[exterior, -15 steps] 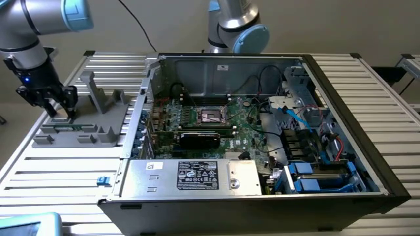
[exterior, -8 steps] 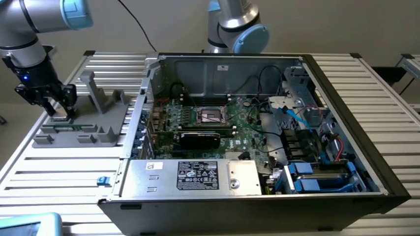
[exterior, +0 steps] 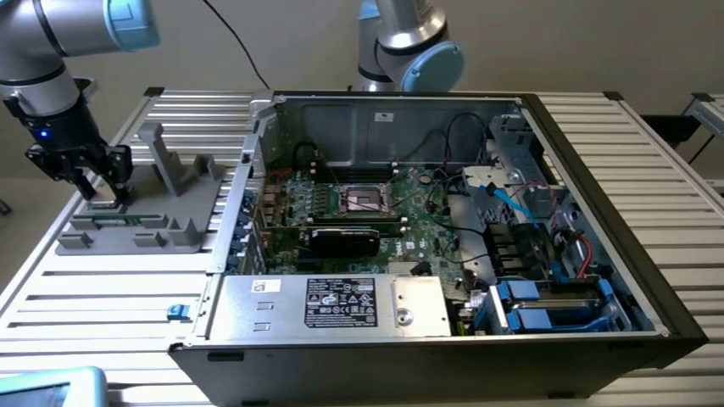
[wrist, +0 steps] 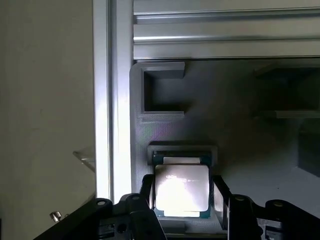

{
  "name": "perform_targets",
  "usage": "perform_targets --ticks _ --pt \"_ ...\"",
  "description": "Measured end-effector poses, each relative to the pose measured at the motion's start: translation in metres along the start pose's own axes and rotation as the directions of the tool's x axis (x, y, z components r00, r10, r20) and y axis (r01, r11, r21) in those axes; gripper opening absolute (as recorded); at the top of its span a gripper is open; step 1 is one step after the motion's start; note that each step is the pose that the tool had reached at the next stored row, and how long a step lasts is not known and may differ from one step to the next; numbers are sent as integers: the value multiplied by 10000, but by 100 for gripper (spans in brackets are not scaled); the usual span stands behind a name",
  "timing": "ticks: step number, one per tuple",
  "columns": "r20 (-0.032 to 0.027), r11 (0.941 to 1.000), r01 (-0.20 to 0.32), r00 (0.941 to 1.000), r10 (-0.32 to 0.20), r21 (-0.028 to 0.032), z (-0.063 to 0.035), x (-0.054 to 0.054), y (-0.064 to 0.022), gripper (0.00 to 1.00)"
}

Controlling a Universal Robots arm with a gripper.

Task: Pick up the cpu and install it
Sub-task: 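Pick up the cpu and move it towards the insertion slot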

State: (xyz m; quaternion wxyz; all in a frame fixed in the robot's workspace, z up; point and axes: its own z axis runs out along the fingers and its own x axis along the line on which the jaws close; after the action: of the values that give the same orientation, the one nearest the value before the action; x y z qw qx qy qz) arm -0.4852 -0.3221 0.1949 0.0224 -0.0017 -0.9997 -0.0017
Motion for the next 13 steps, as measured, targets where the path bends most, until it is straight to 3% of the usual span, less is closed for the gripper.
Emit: perform_targets --ticks 10,13 --pt "1 10000 1 10000 -1 -22 0 0 -6 55" --pt "1 10000 0 10000 0 -22 -71 4 -6 55"
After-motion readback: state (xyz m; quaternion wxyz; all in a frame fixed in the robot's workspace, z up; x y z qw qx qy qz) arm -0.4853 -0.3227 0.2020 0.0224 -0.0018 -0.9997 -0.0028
